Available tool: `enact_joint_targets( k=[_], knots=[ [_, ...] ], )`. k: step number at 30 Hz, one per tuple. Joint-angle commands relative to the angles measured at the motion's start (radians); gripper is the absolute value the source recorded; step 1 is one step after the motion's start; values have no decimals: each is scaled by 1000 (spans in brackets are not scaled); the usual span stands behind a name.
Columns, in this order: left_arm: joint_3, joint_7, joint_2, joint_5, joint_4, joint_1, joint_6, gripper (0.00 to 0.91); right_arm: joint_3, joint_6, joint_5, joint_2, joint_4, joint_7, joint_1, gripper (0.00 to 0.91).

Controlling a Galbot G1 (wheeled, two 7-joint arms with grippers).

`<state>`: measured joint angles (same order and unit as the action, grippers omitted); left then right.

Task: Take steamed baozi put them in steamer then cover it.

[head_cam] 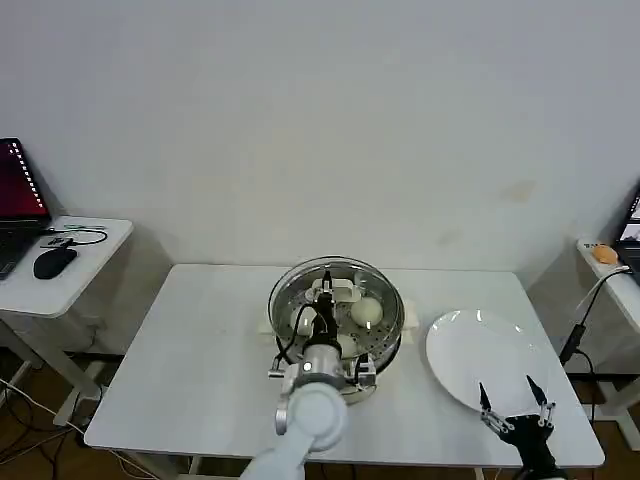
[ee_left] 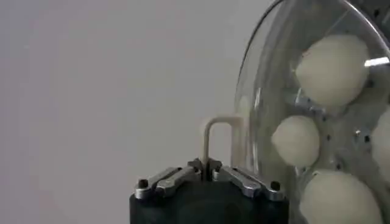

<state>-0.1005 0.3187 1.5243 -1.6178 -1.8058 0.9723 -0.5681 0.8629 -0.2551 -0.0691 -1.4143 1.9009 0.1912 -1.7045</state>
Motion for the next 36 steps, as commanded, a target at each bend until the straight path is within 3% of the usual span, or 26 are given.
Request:
enact_joint_targets(
  k=[1,28,29,30,36],
  knots=[
    [-10,-3,19,-25,34,3,1,0,-5,-2,3,-1,-2,0,-1,907],
    [-2,-27,35,-20,77,-4,10,0,-20,-10,10,-8,0,2,-8,907],
    [-1,-33,37,-21,78,-3,10,121,-20,-10,10,-8,1,2,-8,907],
    [0,-28,36,-20,73,-2,14,907,-20,-10,10,-7,2,3,-8,907],
    [-3,-16,23,-3,34,4,4,907,-24,-10,11,-8,2,3,-8,907]
  ],
)
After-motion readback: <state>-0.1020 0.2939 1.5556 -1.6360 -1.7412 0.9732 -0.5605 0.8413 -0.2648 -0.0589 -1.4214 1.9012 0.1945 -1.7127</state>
